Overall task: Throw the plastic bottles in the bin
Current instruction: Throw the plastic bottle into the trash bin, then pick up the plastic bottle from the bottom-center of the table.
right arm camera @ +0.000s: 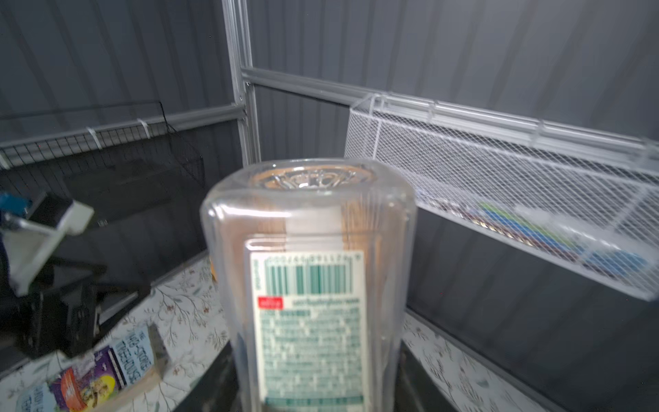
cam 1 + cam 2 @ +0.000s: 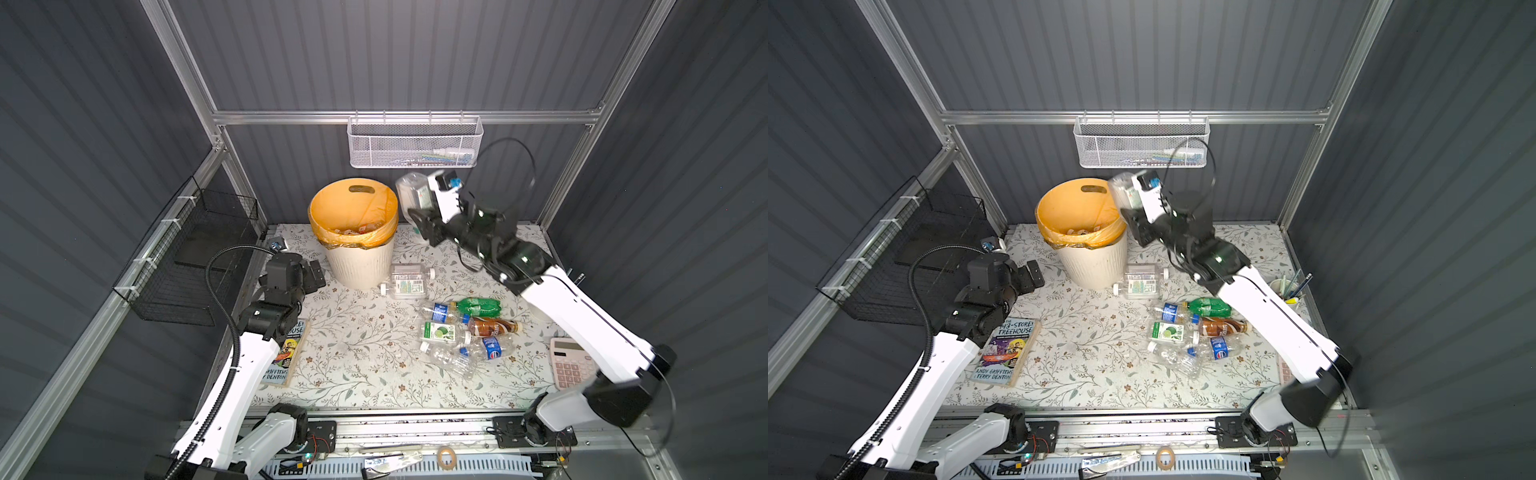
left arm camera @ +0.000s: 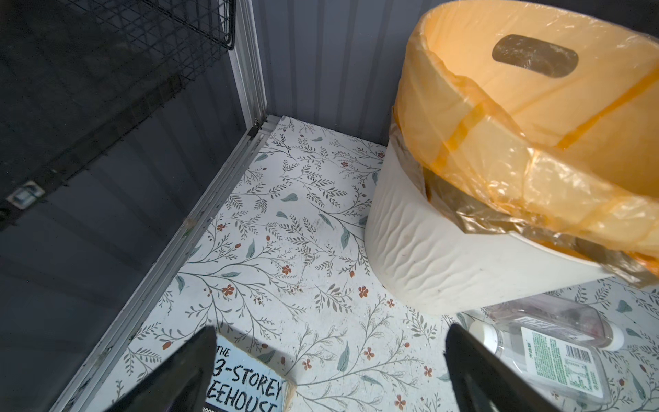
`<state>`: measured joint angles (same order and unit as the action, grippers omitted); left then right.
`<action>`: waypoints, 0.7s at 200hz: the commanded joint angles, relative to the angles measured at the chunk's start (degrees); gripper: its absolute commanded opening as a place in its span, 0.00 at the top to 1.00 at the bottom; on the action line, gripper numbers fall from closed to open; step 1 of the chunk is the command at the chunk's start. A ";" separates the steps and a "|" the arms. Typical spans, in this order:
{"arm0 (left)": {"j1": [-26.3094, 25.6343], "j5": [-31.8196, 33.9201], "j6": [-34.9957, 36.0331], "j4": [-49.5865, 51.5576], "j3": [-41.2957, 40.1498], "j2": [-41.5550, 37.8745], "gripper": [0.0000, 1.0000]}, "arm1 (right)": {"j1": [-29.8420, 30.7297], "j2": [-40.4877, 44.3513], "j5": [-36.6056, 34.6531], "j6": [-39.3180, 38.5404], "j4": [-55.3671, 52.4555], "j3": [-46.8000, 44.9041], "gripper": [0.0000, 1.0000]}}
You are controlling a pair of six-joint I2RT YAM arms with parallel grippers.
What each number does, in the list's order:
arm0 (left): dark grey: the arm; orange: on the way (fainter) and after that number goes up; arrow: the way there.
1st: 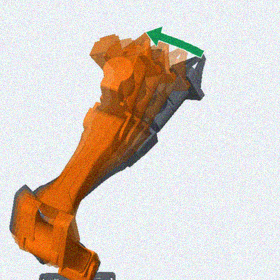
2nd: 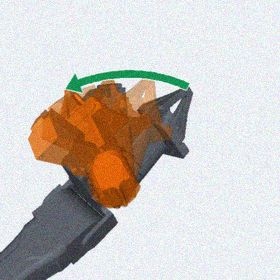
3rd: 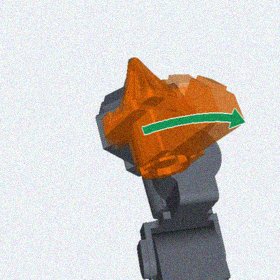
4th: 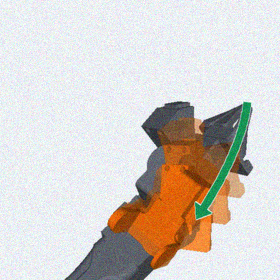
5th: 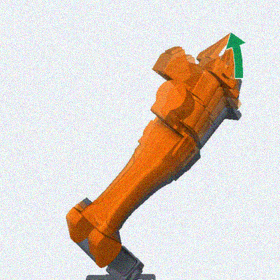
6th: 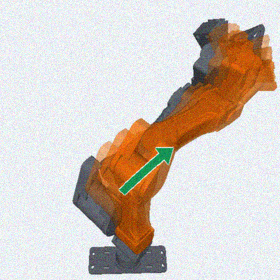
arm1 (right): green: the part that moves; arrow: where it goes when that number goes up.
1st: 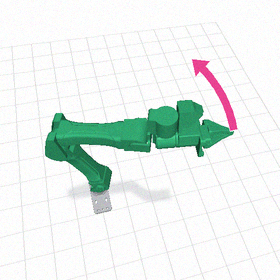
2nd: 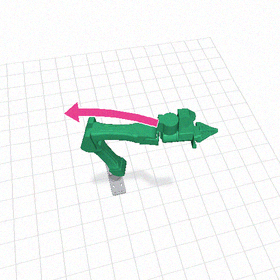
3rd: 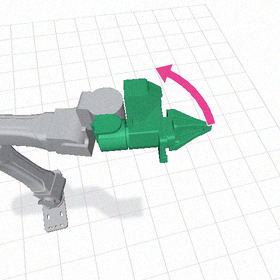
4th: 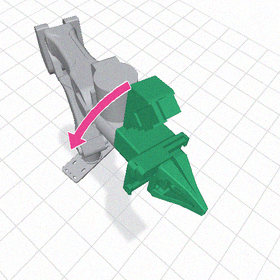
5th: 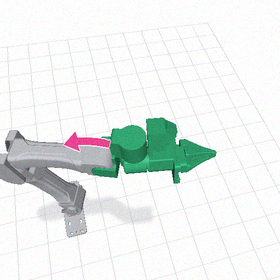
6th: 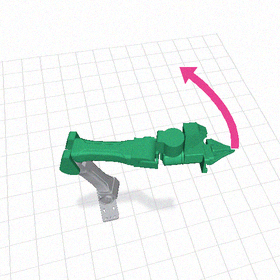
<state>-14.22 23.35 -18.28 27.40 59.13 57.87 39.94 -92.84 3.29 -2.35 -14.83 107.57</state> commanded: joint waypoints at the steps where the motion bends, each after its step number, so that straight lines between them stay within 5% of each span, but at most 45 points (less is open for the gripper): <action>1: -0.67 -1.55 -0.10 -0.15 -0.44 -0.08 0.00 | -0.28 -14.74 9.51 2.96 -16.11 20.82 0.38; 21: -1.45 -0.30 0.17 1.11 0.31 0.55 0.00 | -1.90 -25.52 7.92 5.69 -26.35 39.79 0.06; 44: -2.48 1.61 0.61 1.68 0.82 0.39 0.00 | -3.90 -25.29 4.95 7.22 -25.95 42.58 0.01; 92: -11.18 10.34 2.27 1.10 2.26 0.74 0.00 | -7.00 -7.88 -1.75 6.35 -14.53 18.73 0.01; 140: -17.40 9.58 3.99 -0.56 2.82 2.85 0.00 | -11.39 9.80 -6.04 8.32 -5.72 -10.74 0.01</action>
<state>-28.67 31.16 -16.80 27.97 60.69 60.14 30.76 -88.05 0.32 3.90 -25.89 108.75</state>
